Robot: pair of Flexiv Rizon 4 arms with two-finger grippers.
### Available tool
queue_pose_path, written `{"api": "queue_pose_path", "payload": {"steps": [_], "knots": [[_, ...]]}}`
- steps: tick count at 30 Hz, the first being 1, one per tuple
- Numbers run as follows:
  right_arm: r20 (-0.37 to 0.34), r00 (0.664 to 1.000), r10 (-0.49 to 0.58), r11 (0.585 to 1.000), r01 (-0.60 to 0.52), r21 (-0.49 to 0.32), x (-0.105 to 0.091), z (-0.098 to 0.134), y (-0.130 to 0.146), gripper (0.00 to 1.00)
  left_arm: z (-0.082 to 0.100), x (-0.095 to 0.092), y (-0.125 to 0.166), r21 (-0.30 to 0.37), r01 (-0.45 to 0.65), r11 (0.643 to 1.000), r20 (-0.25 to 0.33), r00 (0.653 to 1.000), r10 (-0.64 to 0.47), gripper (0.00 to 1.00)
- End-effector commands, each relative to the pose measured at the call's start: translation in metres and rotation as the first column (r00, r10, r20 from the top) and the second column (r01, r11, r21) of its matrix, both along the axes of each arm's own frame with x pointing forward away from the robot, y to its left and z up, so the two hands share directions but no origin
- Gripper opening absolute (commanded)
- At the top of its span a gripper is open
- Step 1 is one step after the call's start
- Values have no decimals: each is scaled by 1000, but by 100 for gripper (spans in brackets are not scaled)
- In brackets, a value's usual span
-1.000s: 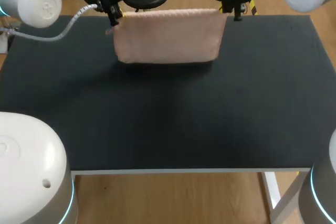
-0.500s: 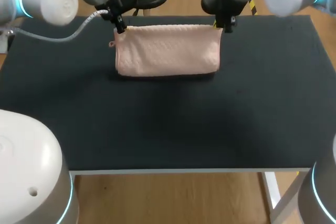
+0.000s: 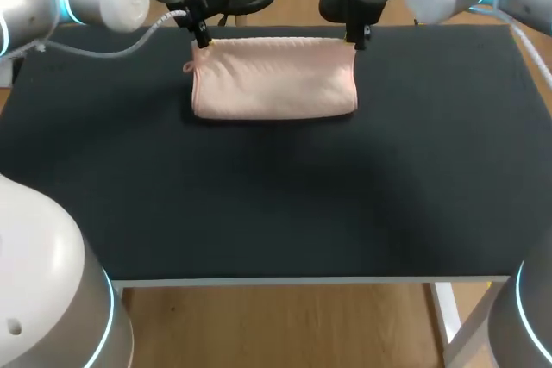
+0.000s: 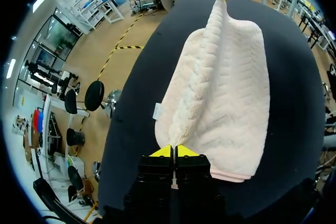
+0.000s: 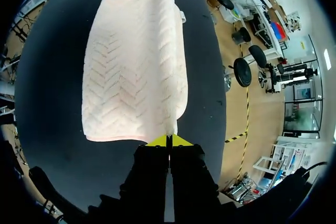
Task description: Fold the towel
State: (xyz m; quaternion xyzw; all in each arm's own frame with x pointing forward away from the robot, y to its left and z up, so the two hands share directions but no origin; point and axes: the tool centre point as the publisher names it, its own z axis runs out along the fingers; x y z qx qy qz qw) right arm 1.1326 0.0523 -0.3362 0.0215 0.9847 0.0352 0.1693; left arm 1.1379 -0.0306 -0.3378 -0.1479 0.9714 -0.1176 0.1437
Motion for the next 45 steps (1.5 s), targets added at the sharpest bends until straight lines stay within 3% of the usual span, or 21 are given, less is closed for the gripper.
{"api": "queue_pose_path", "payload": {"steps": [1,9,16,17,18,19,25,29,33,38,45], "knots": [[-25,1000,-7,1000,7,-10,25,-16,5,0,-19,26,-4,-6,13,1000,-48,999,-13,0],[-6,999,-33,999,33,-29,42,-23,6,0,-23,42,-1,12,11,1000,-44,999,-11,0],[37,992,-124,992,125,-29,52,-31,2,0,-25,54,-5,5,-22,1000,-30,999,22,0],[35,990,-139,990,140,-28,52,-31,2,13,-26,55,-6,5,-26,1000,-33,999,27,18],[53,986,-160,986,162,-25,53,-32,1,100,-27,56,-6,6,-32,999,-38,999,32,69],[72,982,-174,984,175,-11,54,-32,0,100,-28,56,-6,3,-37,999,-49,998,38,100],[159,950,-270,962,259,88,52,-21,-10,100,-30,58,4,-17,-100,995,-77,992,99,100],[162,947,-276,959,260,113,43,-10,-13,100,-19,55,13,-62,-143,988,-82,987,138,100],[154,951,-270,959,251,129,34,-2,-14,100,1,45,19,-192,-141,971,-127,985,118,100],[144,955,-260,960,240,146,26,6,-11,100,25,27,24,-396,-52,917,-152,988,-9,100],[137,956,-259,957,235,170,15,15,-4,100,42,1,34,-500,105,860,-112,977,-184,100]]}}
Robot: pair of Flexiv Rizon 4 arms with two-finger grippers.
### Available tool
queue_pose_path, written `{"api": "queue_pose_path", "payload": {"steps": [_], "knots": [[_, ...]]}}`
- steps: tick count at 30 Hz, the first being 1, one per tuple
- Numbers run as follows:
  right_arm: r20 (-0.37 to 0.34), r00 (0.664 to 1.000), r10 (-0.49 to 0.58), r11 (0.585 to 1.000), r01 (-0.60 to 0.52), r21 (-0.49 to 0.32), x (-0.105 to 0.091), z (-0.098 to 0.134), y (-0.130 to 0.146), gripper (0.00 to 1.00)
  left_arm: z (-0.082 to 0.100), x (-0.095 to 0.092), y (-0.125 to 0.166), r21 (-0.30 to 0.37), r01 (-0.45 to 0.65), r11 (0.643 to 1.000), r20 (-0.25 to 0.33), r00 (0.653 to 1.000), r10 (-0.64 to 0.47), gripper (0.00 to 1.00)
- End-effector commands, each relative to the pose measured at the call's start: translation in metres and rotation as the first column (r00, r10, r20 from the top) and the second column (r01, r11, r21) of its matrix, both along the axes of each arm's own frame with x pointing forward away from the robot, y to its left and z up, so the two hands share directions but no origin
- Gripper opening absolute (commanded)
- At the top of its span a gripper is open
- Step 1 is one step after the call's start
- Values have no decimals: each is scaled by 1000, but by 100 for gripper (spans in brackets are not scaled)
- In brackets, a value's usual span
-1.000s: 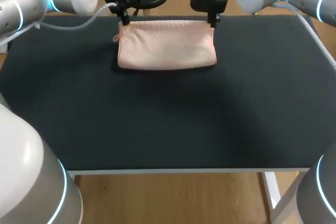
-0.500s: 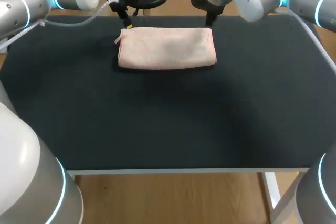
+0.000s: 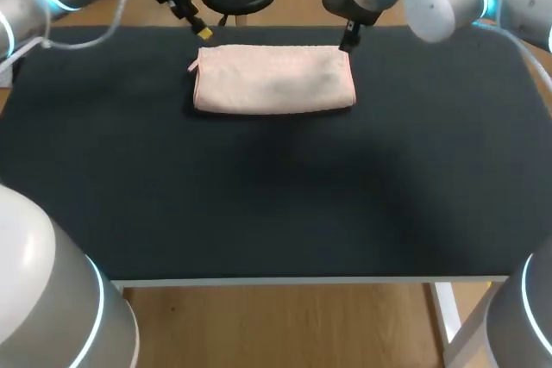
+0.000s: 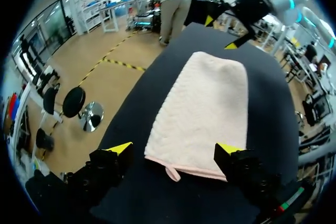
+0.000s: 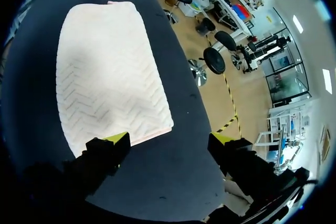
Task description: Fold the towel
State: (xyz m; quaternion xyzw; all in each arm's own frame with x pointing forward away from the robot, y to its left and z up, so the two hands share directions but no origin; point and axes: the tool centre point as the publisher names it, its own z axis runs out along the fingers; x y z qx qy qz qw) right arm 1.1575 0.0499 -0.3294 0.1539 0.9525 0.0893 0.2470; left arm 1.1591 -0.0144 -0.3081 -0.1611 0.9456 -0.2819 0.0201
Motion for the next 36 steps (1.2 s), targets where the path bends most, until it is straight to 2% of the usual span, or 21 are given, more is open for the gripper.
{"api": "queue_pose_path", "payload": {"steps": [1,8,12,15,20,23,25,36], "knots": [[1,1000,-3,1000,3,10,-11,9,-1,100,14,-24,19,-161,102,982,47,994,-96,100],[-18,1000,-23,998,24,54,-21,14,1,100,21,-51,31,-204,229,952,94,972,-214,100],[-38,999,-33,995,36,91,-26,21,2,100,21,-64,34,-220,271,937,131,960,-247,100],[-38,999,-25,993,29,112,-30,30,3,100,20,-72,33,-245,288,926,131,956,-263,100],[-36,999,16,995,-12,103,-39,43,4,100,22,-87,30,-267,319,909,150,946,-288,100],[-25,997,74,995,-72,73,-46,48,5,100,23,-92,29,-271,301,915,167,950,-263,100],[-25,982,190,982,-189,22,-53,53,6,100,25,-94,28,-272,285,919,175,954,-244,100],[-25,982,190,982,-189,22,-53,53,6,100,25,-94,28,-272,285,919,175,954,-244,100]]}}
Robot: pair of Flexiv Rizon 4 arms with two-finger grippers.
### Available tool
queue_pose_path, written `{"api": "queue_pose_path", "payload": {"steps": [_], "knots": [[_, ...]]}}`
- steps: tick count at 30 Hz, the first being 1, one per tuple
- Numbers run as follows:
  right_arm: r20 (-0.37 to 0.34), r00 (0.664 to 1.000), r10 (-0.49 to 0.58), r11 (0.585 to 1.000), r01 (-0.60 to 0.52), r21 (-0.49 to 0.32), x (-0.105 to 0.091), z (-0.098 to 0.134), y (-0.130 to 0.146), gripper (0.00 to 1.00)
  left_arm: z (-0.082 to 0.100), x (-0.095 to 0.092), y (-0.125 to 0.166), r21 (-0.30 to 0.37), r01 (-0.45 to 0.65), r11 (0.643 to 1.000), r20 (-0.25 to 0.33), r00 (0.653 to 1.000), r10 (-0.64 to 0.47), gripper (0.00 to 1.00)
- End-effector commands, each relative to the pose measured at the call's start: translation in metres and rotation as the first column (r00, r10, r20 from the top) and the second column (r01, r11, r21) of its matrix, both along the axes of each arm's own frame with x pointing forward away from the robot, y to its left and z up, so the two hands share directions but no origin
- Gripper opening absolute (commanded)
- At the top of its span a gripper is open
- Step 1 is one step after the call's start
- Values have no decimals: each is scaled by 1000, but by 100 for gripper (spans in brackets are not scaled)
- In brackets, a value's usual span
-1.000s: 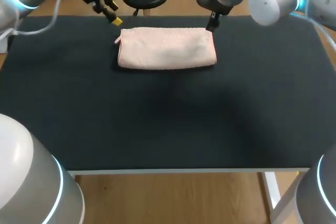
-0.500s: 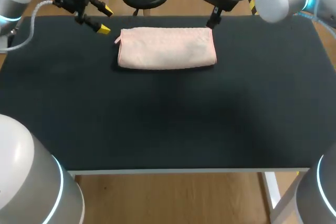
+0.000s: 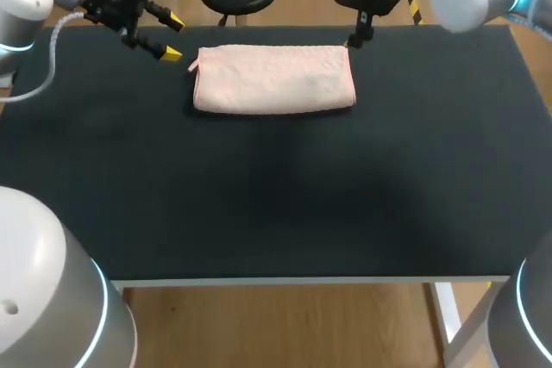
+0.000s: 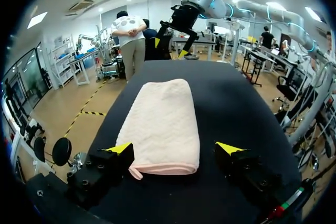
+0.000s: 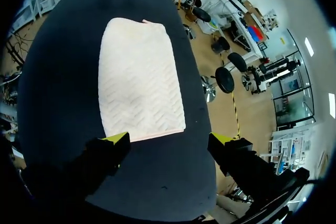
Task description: Fold the towel
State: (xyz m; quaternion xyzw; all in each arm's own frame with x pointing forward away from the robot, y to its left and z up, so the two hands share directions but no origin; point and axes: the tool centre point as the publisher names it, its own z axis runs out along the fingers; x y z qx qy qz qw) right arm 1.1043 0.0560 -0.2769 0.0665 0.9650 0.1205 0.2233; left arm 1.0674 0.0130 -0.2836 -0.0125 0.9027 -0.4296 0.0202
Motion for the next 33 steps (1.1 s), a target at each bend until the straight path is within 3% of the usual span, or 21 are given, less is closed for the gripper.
{"api": "queue_pose_path", "payload": {"steps": [1,12,16,20,21,23,25,29,30,33], "knots": [[-1,1000,0,1000,0,-2,0,0,0,100,0,-2,1,0,-3,1000,4,1000,3,100],[-1,1000,0,1000,0,-2,0,0,0,100,0,-2,1,0,-3,1000,4,1000,3,100],[29,994,-102,985,97,139,4,-14,0,100,0,-2,1,0,-3,1000,4,1000,3,100],[-25,980,-197,945,197,260,-1,-19,5,100,0,-2,1,0,-3,1000,4,1000,3,100],[-58,963,-261,912,266,311,-2,-19,6,100,0,-2,1,0,-3,1000,4,1000,3,100],[-108,955,-275,871,295,392,-7,-17,7,100,0,-2,1,0,-3,1000,4,1000,3,100],[-189,924,-332,801,382,460,-9,-15,6,100,0,-2,1,0,-3,1000,4,1000,3,100],[-450,794,-409,599,606,523,-8,-16,0,100,0,-2,1,0,-3,1000,4,1000,3,100],[-527,743,-413,533,666,521,-7,-17,-2,100,0,-2,1,0,-3,1000,4,1000,3,100],[-621,678,-393,444,731,517,-7,-21,-5,100,0,-2,1,0,-3,1000,4,1000,3,100]]}}
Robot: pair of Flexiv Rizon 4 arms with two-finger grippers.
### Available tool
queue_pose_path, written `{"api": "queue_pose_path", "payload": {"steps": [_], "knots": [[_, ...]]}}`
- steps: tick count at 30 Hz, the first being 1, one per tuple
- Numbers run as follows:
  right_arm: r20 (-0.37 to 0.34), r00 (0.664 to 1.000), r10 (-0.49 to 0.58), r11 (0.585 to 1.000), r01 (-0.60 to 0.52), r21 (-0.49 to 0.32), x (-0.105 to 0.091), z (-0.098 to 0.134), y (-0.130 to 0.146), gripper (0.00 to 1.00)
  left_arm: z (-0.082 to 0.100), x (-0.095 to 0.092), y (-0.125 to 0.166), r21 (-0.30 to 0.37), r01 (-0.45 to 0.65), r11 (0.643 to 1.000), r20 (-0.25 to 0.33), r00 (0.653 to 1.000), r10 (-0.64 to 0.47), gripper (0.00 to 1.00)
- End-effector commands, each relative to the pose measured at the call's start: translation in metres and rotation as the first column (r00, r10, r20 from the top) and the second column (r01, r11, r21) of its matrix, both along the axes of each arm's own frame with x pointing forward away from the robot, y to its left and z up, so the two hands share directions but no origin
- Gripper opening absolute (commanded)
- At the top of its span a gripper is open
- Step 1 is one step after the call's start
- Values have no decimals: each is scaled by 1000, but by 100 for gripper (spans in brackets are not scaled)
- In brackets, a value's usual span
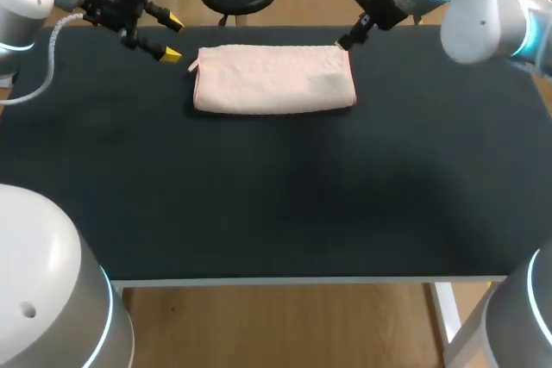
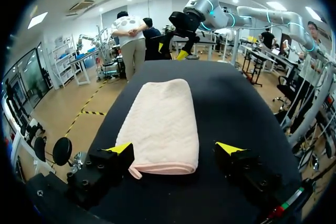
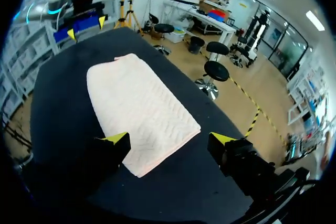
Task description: Fold the towel
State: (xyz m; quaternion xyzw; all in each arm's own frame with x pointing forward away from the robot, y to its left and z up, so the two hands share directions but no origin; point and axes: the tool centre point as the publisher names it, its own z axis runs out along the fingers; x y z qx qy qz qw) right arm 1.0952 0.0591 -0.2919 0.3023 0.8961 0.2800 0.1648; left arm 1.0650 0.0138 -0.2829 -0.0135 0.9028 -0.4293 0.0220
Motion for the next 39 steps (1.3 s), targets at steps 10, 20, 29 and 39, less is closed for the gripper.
{"api": "queue_pose_path", "payload": {"steps": [10,20,29,39], "knots": [[-601,775,-195,686,546,482,9,-31,-17,100,-1,0,0,-1,1,1000,2,1000,-1,100],[-739,668,-82,554,647,523,18,-70,-10,100,-1,0,0,-1,1,1000,2,1000,-1,100],[-797,604,-2,552,665,503,16,-87,3,100,-1,0,0,-1,1,1000,2,1000,-1,100],[-808,589,-1,582,657,478,22,-101,9,100,-1,0,0,-1,1,1000,2,1000,-1,100]]}}
